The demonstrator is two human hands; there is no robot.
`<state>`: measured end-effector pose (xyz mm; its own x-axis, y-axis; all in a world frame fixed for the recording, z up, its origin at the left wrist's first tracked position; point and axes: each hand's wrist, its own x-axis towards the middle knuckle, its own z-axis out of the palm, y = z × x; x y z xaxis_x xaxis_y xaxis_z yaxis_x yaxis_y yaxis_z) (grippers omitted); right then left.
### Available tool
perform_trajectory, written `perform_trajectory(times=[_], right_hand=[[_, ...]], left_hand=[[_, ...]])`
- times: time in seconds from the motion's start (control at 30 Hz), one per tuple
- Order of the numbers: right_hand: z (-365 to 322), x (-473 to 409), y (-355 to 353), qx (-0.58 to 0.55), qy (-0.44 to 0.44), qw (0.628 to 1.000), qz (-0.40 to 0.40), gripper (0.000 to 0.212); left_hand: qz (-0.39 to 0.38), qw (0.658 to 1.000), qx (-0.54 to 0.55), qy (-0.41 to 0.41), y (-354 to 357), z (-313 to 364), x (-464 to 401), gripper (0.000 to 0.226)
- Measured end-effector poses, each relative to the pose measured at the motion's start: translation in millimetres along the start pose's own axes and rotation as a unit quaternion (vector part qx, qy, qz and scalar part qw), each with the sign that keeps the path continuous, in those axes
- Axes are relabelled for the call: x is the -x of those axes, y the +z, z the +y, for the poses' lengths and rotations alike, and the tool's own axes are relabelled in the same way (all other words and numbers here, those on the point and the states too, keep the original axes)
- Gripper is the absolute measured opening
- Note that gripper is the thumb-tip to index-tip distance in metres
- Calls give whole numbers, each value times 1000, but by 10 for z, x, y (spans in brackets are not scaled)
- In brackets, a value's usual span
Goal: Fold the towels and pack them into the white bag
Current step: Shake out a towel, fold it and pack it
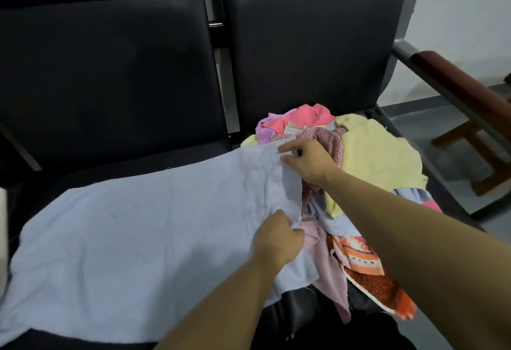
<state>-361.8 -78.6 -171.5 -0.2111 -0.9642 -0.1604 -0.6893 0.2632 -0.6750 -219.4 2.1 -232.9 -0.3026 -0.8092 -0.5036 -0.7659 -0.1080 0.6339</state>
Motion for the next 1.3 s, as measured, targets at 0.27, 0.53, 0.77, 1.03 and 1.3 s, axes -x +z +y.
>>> perform_trajectory(times=[0.27, 0.53, 0.77, 1.03, 1.3], right_hand=[[-257, 94, -86, 1, -21, 999, 29, 48], [-341, 163, -148, 32, 16, 999, 17, 51], [-300, 251, -294, 69, 55, 996, 15, 77], [-210, 348, -600, 82, 67, 994, 27, 79], [-82, 501, -922, 72, 109, 990, 52, 80]], left_hand=[[24, 977, 213, 12, -229, -139, 137, 5], [9, 949, 316, -12, -373, -168, 333, 34], [-90, 961, 260, 3, -425, -304, 416, 43], [-86, 940, 325, 51, -459, -36, 610, 13], [-86, 940, 319, 89, -359, 241, 752, 28]])
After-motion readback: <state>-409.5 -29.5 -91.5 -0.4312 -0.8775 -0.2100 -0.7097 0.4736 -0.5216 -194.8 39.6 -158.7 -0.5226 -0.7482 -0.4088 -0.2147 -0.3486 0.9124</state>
